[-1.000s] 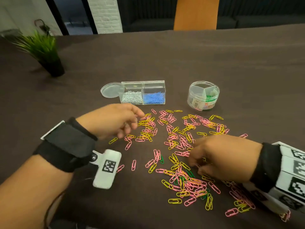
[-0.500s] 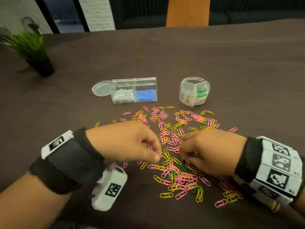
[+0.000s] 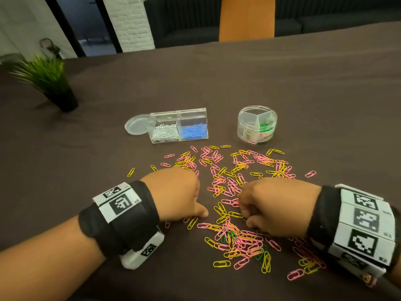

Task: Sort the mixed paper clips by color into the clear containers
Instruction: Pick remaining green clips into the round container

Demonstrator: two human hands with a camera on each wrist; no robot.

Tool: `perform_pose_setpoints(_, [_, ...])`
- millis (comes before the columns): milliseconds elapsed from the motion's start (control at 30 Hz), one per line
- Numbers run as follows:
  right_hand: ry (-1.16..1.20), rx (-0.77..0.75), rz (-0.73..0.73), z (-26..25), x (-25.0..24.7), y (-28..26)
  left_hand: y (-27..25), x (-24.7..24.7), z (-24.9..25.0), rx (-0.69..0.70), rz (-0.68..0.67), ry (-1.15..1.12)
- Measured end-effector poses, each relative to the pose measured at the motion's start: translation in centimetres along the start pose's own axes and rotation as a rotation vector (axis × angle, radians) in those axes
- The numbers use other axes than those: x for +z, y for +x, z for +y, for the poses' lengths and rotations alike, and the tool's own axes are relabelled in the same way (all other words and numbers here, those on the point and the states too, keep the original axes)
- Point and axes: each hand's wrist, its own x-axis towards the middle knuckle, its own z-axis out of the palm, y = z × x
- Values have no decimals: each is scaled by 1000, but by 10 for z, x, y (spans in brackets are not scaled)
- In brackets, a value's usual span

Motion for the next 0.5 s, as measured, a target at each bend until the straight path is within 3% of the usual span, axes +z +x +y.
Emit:
perform_pose_setpoints(300, [-28,-31,10,1,1,-1,2,3,-11,-23,-18,-191])
perform_pose_setpoints(500, [70,-115,263,5,-7,-9,-2,0,-11,19,103,-163])
